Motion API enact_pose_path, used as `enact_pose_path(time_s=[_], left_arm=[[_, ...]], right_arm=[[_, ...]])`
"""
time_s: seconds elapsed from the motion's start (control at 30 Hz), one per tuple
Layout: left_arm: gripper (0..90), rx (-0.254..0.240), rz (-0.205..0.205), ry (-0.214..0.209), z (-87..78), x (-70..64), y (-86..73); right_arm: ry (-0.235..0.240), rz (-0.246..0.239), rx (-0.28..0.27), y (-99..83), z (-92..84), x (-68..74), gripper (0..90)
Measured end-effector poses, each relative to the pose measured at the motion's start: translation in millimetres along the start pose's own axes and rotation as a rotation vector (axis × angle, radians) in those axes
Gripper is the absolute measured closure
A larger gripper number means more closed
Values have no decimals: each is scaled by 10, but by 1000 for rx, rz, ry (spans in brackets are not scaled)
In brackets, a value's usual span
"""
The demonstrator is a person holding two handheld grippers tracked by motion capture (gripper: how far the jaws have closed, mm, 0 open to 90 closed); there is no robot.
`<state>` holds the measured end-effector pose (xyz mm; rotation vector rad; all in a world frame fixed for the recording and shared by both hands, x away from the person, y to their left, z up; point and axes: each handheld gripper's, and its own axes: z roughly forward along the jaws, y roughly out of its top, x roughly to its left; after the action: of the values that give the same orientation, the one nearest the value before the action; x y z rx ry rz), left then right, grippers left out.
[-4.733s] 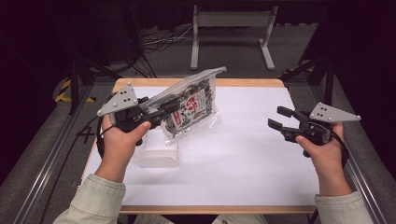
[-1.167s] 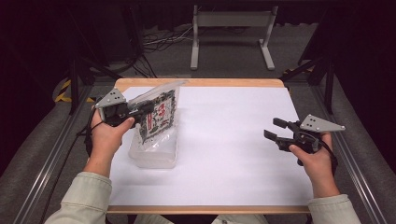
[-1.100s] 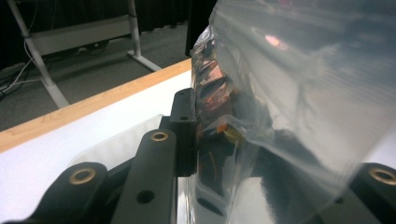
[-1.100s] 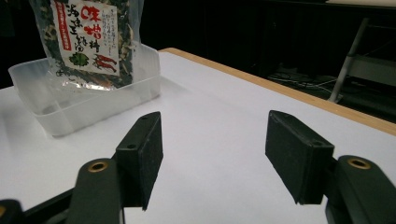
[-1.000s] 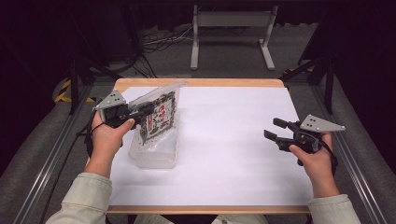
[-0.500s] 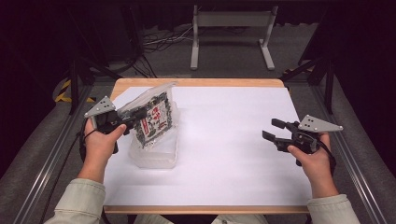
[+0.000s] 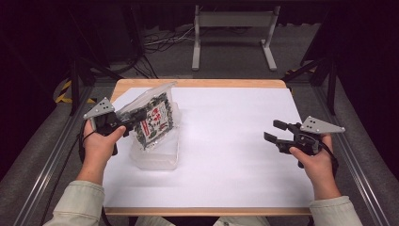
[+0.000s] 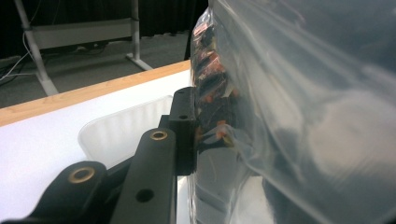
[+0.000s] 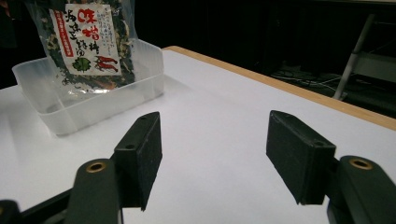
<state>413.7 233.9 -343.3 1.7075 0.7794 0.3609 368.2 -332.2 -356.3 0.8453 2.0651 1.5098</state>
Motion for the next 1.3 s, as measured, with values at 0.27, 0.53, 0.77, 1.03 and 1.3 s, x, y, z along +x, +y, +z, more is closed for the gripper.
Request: enact_pose_path(time_s=[0.27, 0.53, 0.77, 1.03, 1.3], left_arm=[[633, 8, -8, 12, 11, -32, 17], [251, -18, 18, 49, -127, -146, 33], [162, -41, 46, 73, -417, -195, -66], [135, -35, 103, 106, -793, -322, -282], [113, -10, 67, 131, -861, -319, -675]], right_arm=[[0, 2, 0, -1, -1, 4, 365], [-11, 12, -12, -7, -48, 2, 350], [-18, 39, -36, -56, -93, 10, 301], [-34, 60, -51, -139, -204, -28, 281], [-46, 75, -45, -271, -275, -44, 266]])
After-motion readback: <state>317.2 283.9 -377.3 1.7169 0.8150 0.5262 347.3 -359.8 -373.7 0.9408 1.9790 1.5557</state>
